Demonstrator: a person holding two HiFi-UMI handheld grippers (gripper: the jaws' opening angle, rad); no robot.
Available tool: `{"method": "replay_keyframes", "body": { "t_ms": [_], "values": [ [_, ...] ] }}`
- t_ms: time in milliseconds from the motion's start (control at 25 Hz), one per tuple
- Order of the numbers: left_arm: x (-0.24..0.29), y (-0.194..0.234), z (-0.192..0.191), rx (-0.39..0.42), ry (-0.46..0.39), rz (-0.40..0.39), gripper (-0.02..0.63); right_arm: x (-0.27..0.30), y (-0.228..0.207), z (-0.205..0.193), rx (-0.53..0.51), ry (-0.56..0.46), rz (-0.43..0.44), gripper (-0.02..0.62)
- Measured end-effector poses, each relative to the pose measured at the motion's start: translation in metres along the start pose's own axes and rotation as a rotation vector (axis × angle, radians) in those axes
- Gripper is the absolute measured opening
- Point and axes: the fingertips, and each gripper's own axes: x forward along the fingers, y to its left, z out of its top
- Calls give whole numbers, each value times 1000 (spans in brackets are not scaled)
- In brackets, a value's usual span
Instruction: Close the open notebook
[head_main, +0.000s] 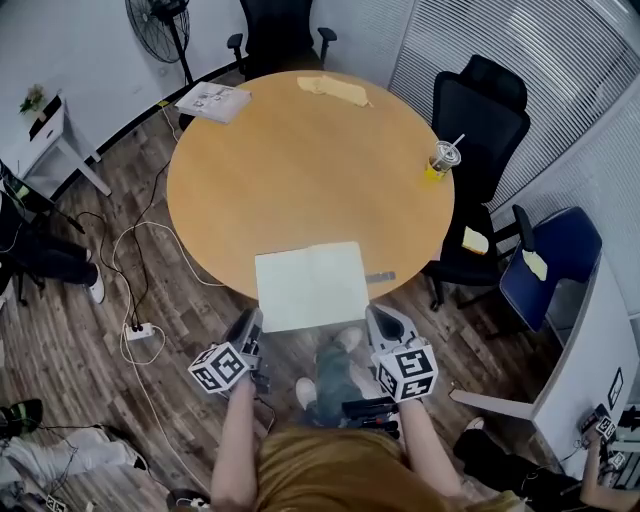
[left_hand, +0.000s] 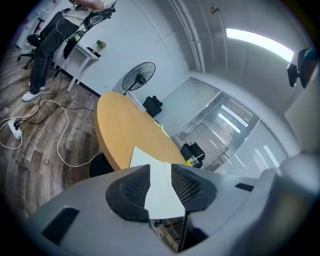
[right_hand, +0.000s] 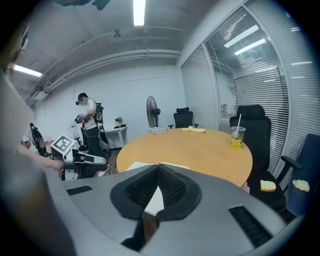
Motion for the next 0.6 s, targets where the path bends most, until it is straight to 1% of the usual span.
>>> {"method": "replay_keyframes", "body": {
  "t_ms": [240, 320, 480, 600],
  "values": [
    [7, 27, -24, -6, 75, 77, 152, 12, -1, -17, 11, 47, 23, 11],
    [9, 35, -34, -36, 93, 91, 152, 15, -2, -20, 15, 57, 30, 11],
    [9, 57, -56, -73, 145, 151, 154, 19, -8, -26, 23, 71, 32, 11],
    [10, 67, -65, -140, 151, 174, 164, 22, -14, -30, 26, 85, 31, 11]
  ]
}}
